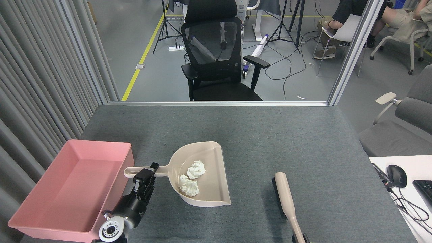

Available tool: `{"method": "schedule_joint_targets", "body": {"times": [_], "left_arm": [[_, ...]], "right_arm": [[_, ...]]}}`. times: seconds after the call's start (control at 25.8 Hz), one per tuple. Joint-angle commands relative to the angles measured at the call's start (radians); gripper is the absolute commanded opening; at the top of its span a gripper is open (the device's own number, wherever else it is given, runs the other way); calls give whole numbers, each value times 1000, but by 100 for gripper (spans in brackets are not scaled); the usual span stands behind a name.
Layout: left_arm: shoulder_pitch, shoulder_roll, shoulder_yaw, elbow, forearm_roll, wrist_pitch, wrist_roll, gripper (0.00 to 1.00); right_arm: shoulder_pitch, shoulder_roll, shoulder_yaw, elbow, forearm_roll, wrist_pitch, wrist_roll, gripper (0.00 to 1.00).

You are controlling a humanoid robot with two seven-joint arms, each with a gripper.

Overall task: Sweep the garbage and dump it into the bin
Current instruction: 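Lift the dustpan with the left gripper and carry it over the pink bin, then tilt the dustpan with the left gripper to dump the paper into the bin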

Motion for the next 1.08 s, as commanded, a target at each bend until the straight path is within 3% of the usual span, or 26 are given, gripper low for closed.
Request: {"method": "schedule_joint_targets", "body": {"times": [0.0,0.19,0.39,0.54,0.77,1.05], "left_arm": [[-21,84,17,-14,114,57,1,7],[-49,273,54,-1,245,60,-1,7],[-80,458,89,124,372,39,-2,7],[-75,538,127,165,427,17,-28,7],[-54,676,134,317,432,-110,-56,7],[-46,771,132,453,432,-228,-82,7]], "right_arm": [[0,-1,-1,-1,0,0,-4,18],[3,3,1,1,0,-1,-5,18],[1,13,2,-1,0,-1,-5,18],[-2,16,4,1,-2,-1,-4,18],[-5,14,2,-1,-2,-3,-4,20],[-8,16,4,-1,-3,-4,-2,21]]}}
